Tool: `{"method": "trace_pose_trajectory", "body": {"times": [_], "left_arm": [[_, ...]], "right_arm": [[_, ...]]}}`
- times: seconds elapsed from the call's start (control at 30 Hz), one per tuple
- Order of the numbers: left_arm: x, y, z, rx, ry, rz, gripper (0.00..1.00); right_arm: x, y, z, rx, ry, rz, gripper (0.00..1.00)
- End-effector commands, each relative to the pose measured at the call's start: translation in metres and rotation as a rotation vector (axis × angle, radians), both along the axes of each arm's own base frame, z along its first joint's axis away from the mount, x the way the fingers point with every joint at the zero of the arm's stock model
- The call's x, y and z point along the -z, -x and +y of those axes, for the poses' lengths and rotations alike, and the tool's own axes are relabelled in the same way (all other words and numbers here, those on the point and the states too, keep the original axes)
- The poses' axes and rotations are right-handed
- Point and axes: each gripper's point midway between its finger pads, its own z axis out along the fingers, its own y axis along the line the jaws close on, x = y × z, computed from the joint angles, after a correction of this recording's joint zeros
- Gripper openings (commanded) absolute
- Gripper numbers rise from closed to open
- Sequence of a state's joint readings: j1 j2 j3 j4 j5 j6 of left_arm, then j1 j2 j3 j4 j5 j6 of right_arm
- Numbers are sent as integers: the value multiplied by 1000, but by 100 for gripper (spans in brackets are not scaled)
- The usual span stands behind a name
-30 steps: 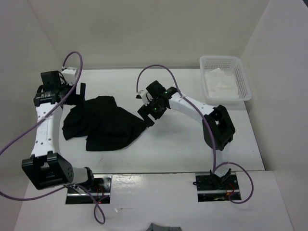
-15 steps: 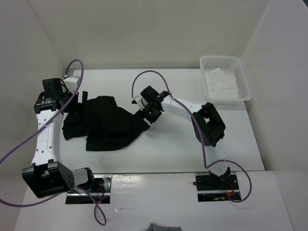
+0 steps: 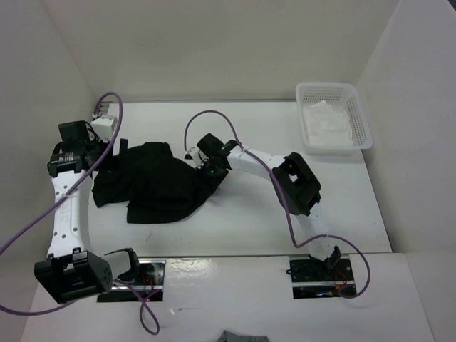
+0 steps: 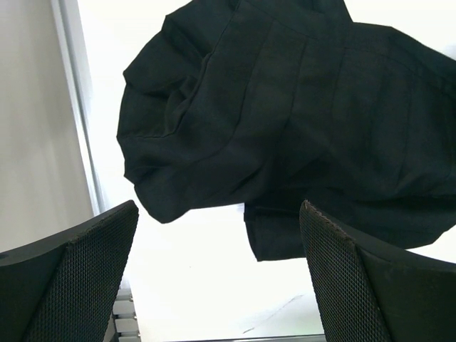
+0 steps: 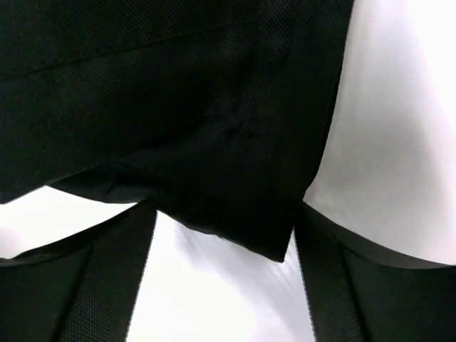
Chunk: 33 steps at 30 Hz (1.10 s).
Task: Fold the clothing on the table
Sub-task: Flatten the skirt out
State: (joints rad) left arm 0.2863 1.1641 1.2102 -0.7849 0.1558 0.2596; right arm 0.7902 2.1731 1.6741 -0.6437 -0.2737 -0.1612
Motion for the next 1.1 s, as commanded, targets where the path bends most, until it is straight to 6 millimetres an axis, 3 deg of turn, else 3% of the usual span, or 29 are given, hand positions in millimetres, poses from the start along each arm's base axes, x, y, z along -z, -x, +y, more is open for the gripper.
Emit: {"method": "trace_pose_trajectory", "body": {"times": [0.0,0.07,0.1,0.17,0.2,0.27,0.4,0.53,0.63,0.67,0.7,0.73,0.77,0.83,0.87,1.0,1.03,1.07], "left_arm": [[-9,5,1,11,-27,-39,100],[-11,6,1,17,-36,-48,100],[-10,8,1,17,-36,-48,100],[-7,9,2,10,-39,-37,100],[-9,10,2,17,-49,-45,100],[-9,10,2,17,-49,-45,100],[-8,12,2,23,-55,-45,100],[-5,10,0,31,-44,-36,100],[-4,7,-1,39,-33,-30,100],[-1,6,-1,40,-30,-20,100],[-1,5,-2,46,-24,-22,100],[-2,4,-2,46,-27,-30,100],[-2,4,-2,46,-27,-31,100],[1,5,-4,52,-18,-24,100],[1,5,-4,53,-18,-24,100],[7,-6,-7,78,15,-9,100],[9,-14,-9,96,38,-1,100],[9,-19,-13,114,47,5,100]], "right_arm": [[-5,-5,22,-4,-38,-30,79],[-4,-7,26,-5,-32,-45,67],[3,-8,20,6,1,-45,43],[11,-8,14,16,39,-43,20],[12,-12,7,35,75,-68,3],[14,-12,-6,43,125,-86,0],[-9,-25,-37,43,227,-225,0],[-53,-62,-72,115,365,-486,0],[-69,-90,-92,170,453,-653,0],[-78,-104,-105,224,492,-703,6],[-87,-118,-111,272,476,-728,21],[-90,-123,-115,305,466,-728,30],[-91,-126,-112,315,426,-710,57],[-98,-133,-113,377,364,-695,85],[-110,-130,-108,385,310,-694,97],[-146,-128,-108,429,129,-633,99],[-152,-132,-123,467,91,-581,99],[-161,-127,-112,421,-20,-506,99]]}}
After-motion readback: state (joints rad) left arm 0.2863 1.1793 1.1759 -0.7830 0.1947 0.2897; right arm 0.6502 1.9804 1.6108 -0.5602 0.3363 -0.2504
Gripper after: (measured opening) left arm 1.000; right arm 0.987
